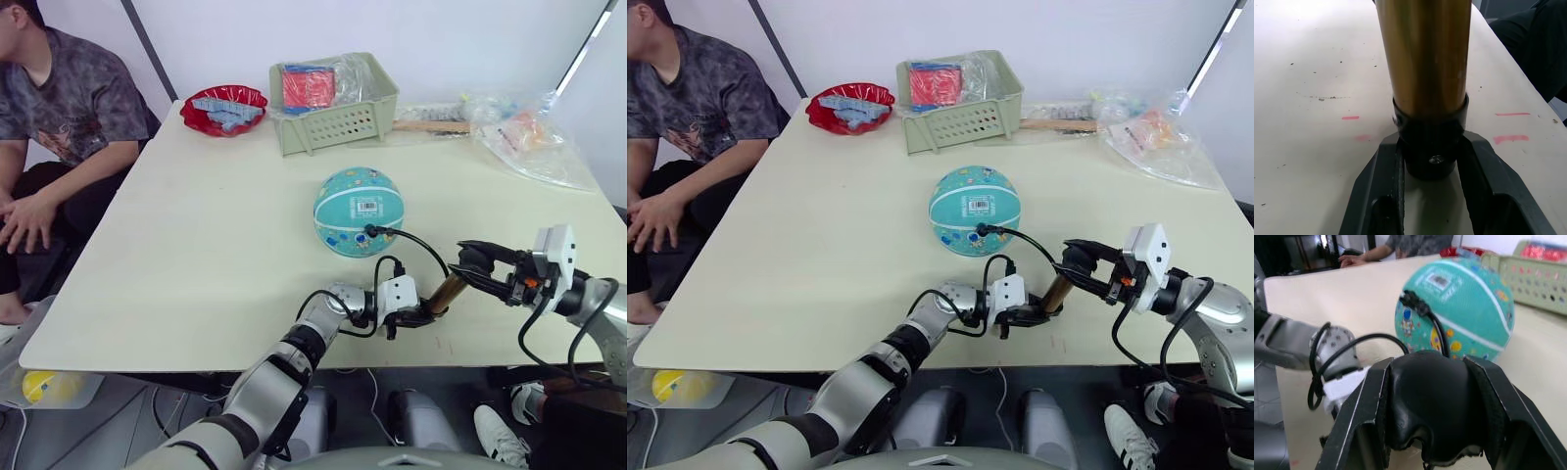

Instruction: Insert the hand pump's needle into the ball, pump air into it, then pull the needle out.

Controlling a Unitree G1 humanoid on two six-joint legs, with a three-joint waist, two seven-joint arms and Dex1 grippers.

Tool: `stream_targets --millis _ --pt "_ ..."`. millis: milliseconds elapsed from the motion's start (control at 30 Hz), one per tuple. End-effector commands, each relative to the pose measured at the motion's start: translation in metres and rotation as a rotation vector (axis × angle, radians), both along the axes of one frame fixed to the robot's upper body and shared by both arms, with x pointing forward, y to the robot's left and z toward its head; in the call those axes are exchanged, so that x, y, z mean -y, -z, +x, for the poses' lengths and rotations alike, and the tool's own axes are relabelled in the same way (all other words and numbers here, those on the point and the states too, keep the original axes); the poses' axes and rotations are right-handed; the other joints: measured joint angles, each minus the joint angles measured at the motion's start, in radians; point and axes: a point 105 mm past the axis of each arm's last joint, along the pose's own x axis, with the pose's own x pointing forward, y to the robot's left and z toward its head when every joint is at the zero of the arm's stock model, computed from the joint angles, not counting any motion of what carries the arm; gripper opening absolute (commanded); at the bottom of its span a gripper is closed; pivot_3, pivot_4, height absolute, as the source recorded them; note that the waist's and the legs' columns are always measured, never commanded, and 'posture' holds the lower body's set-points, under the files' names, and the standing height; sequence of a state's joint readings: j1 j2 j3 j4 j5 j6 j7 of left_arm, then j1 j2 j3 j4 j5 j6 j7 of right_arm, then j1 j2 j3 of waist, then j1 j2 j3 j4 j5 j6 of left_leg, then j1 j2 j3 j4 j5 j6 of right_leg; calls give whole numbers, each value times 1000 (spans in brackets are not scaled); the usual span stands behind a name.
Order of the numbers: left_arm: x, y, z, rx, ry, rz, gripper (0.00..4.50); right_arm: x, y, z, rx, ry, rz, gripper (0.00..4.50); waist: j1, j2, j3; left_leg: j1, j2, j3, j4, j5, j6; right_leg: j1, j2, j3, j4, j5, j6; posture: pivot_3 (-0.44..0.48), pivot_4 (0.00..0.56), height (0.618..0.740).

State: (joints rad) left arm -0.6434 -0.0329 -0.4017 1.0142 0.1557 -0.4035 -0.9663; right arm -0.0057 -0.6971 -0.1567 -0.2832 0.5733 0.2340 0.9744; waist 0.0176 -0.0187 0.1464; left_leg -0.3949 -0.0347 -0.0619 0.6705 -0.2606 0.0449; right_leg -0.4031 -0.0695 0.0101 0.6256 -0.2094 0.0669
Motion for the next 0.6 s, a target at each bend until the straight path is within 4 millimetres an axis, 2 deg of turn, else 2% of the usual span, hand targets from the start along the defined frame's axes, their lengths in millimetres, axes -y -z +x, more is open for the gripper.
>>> stream_targets --millis 33,200,300,433,600 --pt "-11 27 -15 -61 35 103 1089 5 17 0 -70 24 -34 1650 0 0 0 0 0 0 0 0 0 0 0 0 0 0 0 0 150 738" --pt "-13 27 -14 -63 35 109 1089 9 -24 2 -1 1 10 1649 0 0 0 0 0 0 0 0 0 0 0 0 0 0 0 0 150 738" --pt "-13 27 -14 -63 36 110 1089 11 -39 0 8 -10 34 1649 0 1 1 -1 0 0 0 0 0 -1 0 0 0 0 0 0 150 738" --pt "-13 28 -15 -64 38 111 1089 16 -84 -5 73 -41 51 1649 0 4 3 -2 -1 0 0 0 0 -1 -1 0 0 0 0 0 150 738" --pt "-12 28 -16 -66 43 109 1089 22 -121 -11 108 -50 52 1649 1 5 4 -3 0 0 0 0 0 -2 -1 0 0 0 0 0 150 738"
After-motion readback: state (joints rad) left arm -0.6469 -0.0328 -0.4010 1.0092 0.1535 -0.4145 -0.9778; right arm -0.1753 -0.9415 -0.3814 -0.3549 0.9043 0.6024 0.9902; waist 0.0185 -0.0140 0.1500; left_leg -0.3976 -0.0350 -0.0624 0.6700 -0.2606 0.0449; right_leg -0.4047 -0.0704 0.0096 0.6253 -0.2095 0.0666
